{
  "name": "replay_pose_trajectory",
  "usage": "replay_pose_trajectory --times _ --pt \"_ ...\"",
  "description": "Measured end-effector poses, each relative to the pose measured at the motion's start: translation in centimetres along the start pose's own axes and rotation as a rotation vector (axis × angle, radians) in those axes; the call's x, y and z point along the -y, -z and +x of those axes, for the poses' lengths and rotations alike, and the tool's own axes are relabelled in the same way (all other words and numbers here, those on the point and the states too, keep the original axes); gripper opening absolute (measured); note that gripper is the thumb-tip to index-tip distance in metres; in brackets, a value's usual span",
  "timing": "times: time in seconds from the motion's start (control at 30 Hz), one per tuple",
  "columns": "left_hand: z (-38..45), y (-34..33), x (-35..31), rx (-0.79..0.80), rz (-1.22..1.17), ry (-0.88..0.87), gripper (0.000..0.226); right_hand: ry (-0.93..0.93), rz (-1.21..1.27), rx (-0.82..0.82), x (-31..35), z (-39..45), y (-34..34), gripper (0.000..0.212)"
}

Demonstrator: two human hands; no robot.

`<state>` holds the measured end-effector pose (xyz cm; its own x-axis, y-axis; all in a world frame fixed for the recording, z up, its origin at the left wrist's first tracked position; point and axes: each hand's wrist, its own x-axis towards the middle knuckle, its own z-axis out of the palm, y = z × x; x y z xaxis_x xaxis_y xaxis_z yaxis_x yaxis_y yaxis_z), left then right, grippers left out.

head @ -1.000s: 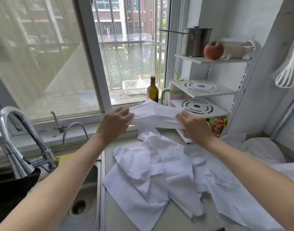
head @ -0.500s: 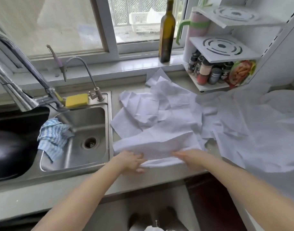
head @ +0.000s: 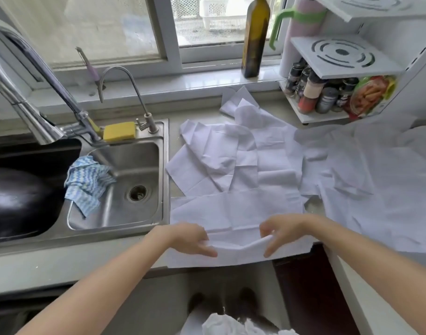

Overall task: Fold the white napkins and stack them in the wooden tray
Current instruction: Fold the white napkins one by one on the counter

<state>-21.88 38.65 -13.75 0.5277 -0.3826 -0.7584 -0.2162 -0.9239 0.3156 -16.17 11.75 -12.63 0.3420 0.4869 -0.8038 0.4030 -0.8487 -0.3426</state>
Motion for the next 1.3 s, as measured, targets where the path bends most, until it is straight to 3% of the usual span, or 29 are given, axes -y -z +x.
replay_pose_trajectory --times 0.1,0.17,0.2,0.3,0.4,0.63,0.77,1.0,1.13,1.3 --pt "0.3 0.7 1.2 -0.160 -0.228 0.008 0.056 0.031 0.333 -0.166 -0.9 0.6 1.4 0.031" --pt "0.7 0.9 2.0 -0.257 -0.348 0.033 0.056 0.053 0.428 -0.328 -1.6 1.6 1.9 0.014" --pt "1.0 1.0 2.4 -0.296 -0.388 0.053 0.054 0.053 0.431 -0.398 -1.9 2.1 2.1 0.006" --pt "2.0 1.0 3.2 -0.426 -0.324 0.117 0.045 -0.002 0.305 -0.615 -2.3 3.9 2.3 0.017" --pt "3.4 0.9 3.7 -0.625 -0.283 0.208 0.037 -0.028 0.223 -0.788 -2.1 5.7 2.2 0.012" --pt "6.3 1.5 4.4 -0.738 -0.356 0.377 0.029 -0.120 0.024 -0.751 -1.8 9.1 1.9 0.022" --pt "7.1 2.1 4.7 -0.725 -0.306 0.414 0.029 -0.123 -0.060 -0.779 -1.8 10.0 2.0 0.012" --pt "7.6 1.2 4.5 -0.618 0.112 0.415 0.023 -0.133 -0.283 -0.802 -1.2 10.6 1.6 0.021" --pt "7.0 0.5 5.0 -0.774 0.220 0.285 0.009 -0.155 -0.292 -0.856 -1.1 10.8 1.4 0.018" --pt "7.4 0.7 5.6 -0.639 0.130 0.353 0.019 -0.210 -0.261 -0.883 -0.9 11.5 1.0 0.018"
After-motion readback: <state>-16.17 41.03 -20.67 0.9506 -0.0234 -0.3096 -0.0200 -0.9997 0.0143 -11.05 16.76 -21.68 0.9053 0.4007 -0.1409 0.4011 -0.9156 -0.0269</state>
